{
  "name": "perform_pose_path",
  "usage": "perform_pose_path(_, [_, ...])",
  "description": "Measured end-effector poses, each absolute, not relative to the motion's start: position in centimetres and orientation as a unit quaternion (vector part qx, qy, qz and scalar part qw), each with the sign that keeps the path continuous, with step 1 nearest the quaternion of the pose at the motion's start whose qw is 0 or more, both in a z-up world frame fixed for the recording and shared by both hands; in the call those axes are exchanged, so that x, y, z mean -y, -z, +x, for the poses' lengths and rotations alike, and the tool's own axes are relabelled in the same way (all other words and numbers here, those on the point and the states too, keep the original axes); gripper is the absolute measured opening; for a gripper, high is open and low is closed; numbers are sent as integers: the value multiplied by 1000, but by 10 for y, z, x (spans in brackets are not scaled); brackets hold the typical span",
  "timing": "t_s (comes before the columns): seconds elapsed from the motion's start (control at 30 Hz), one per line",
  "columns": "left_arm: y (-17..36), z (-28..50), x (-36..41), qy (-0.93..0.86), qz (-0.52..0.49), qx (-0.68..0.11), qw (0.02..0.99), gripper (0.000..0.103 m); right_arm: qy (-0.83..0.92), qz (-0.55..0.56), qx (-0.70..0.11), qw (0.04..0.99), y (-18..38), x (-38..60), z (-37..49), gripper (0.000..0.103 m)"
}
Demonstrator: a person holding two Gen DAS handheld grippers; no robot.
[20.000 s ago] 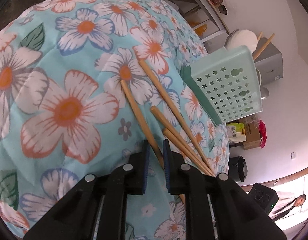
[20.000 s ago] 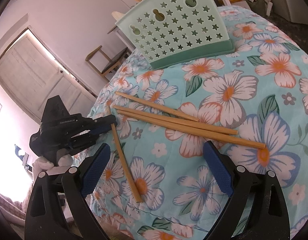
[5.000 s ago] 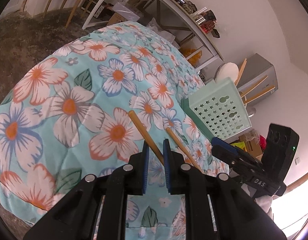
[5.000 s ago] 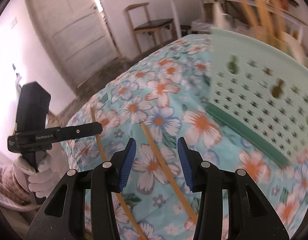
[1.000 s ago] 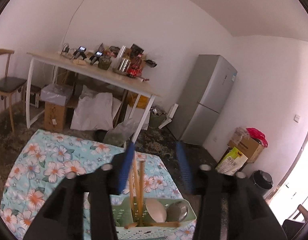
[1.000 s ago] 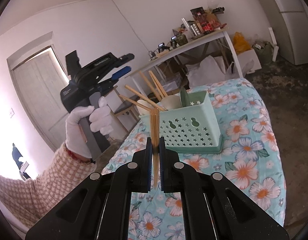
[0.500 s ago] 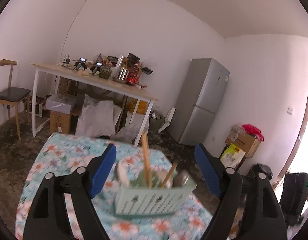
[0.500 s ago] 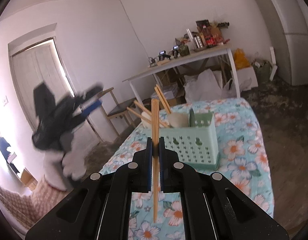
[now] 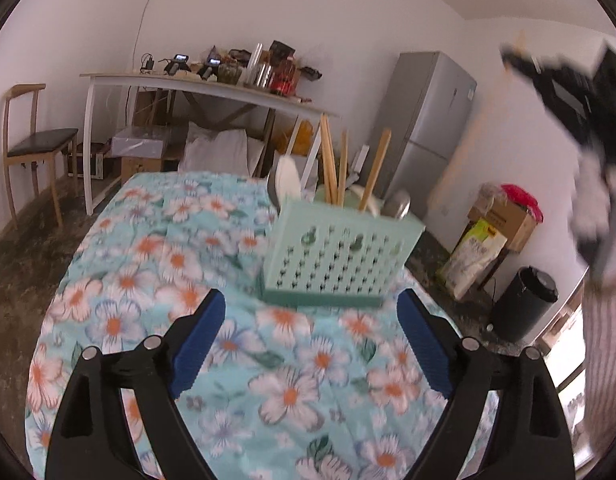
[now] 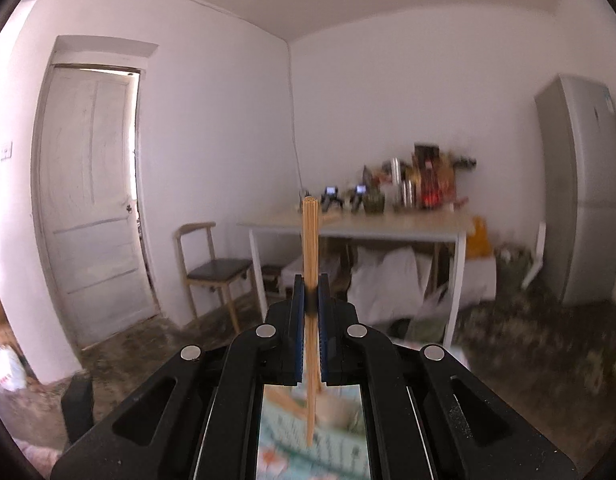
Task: Organize utensils
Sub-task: 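Lower the right tool's chopstick into the holder and open the right tool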
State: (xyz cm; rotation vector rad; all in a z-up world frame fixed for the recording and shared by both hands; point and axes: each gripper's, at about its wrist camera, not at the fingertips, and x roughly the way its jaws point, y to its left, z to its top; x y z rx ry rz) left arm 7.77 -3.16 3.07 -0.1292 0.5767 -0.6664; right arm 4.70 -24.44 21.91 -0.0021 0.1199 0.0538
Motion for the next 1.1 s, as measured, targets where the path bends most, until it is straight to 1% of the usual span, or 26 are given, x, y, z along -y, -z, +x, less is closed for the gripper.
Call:
perform_pose_path(0.13, [-23, 74, 32, 321, -52, -282, 903, 88, -37, -20, -42, 998, -235, 238, 76, 4])
perform_pose_path(0.27, [-17, 76, 29, 320, -47, -284, 903, 88, -44, -39, -56, 997, -228, 231, 105, 4])
perform_pose_path(0.57, [-11, 86, 27, 316, -55, -289, 902, 88, -59, -81, -143, 985, -167, 225, 157, 4])
perform_pose_path(0.7, [-9, 88, 27, 314, -58, -292, 901, 88, -48, -108, -202, 972, -137, 222, 170, 7])
perform_pose_path(0.77, [-9, 88, 27, 313, -58, -292, 902, 89, -45, -112, -221, 968, -127, 221, 172, 14])
perform_pose_path(0.83, [-10, 87, 28, 311, -57, -290, 903, 89, -38, -107, -225, 968, -122, 224, 164, 36])
perform_pose_path(0.9, [-11, 85, 28, 308, -55, -289, 905, 89, -36, -91, -215, 972, -124, 229, 152, 40])
perform_pose_path(0.97, [-13, 83, 28, 301, -54, -286, 908, 91, -31, -70, -205, 976, -130, 235, 139, 47])
perform_pose_path(1.0, [-15, 82, 28, 296, -54, -284, 910, 92, -28, -50, -197, 979, -133, 240, 129, 53])
perform_pose_path(1.07, [-18, 80, 27, 286, -55, -280, 915, 94, -25, -13, -188, 982, -135, 246, 110, 58])
perform_pose_path(1.1, [-21, 79, 27, 278, -56, -276, 918, 97, -20, 6, -185, 982, -133, 249, 98, 65])
